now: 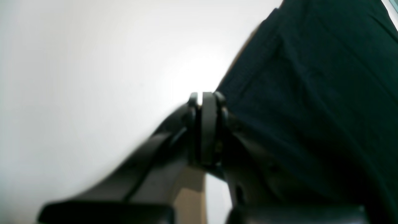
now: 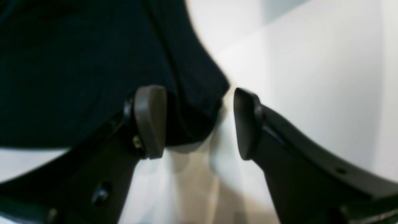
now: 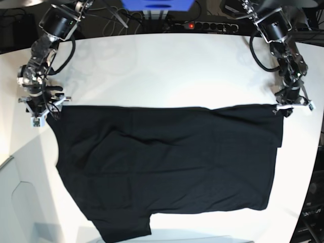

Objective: Fold the T-shirt properly
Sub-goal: 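Pull the held shirt edge back toward the robot with both grippers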

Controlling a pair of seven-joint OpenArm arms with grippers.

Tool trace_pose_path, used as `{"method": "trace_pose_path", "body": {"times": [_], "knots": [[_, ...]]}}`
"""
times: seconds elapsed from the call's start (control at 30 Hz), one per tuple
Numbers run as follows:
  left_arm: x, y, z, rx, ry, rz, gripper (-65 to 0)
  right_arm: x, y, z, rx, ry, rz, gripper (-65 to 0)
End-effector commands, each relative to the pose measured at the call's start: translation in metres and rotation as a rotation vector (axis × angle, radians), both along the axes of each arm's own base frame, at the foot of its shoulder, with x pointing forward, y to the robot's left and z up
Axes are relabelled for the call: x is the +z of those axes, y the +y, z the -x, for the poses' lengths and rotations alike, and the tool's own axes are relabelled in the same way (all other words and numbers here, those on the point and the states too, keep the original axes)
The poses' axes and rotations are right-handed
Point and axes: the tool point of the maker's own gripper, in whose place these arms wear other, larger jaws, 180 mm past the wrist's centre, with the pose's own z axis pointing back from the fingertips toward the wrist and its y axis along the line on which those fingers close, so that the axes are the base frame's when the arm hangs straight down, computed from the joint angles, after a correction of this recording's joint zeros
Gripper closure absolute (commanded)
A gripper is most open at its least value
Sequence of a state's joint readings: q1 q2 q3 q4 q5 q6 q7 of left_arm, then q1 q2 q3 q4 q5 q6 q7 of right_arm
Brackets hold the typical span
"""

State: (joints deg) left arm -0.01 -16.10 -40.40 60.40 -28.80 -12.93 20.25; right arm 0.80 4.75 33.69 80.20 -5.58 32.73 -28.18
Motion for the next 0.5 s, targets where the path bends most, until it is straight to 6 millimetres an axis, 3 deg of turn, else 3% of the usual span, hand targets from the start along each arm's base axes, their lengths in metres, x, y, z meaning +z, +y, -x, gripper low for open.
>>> {"method": "trace_pose_path", "body": {"times": [0.0,0.07,0.17,0.2,0.47], "knots": [[0.0,0.007,0.006,0.003,0.031,-0.016,0.0,0.007,-0.006,-0.005,0.006,-0.013,0.023,-31.0],[0.008,0.013,0.004,0.0,0.022,-0.038,0.0,0.006,-0.005,-0.004,0.009,-0.008,0.024,-22.7],[0.017,0.015,0.007,-0.01,0.016,-0.066,0.0,0.009,-0.01,-0.004,0.011,-0.009,0.037,-2.7],[0.02,0.016,0.008,-0.015,0.012,-0.078,0.0,0.01,-0.013,-0.004,0.011,-0.01,0.045,0.0],[0.044,0.013,0.014,-0.05,-0.015,-0.148,0.0,0.049,-0.02,-0.007,0.016,-0.092,0.124,0.0]]}}
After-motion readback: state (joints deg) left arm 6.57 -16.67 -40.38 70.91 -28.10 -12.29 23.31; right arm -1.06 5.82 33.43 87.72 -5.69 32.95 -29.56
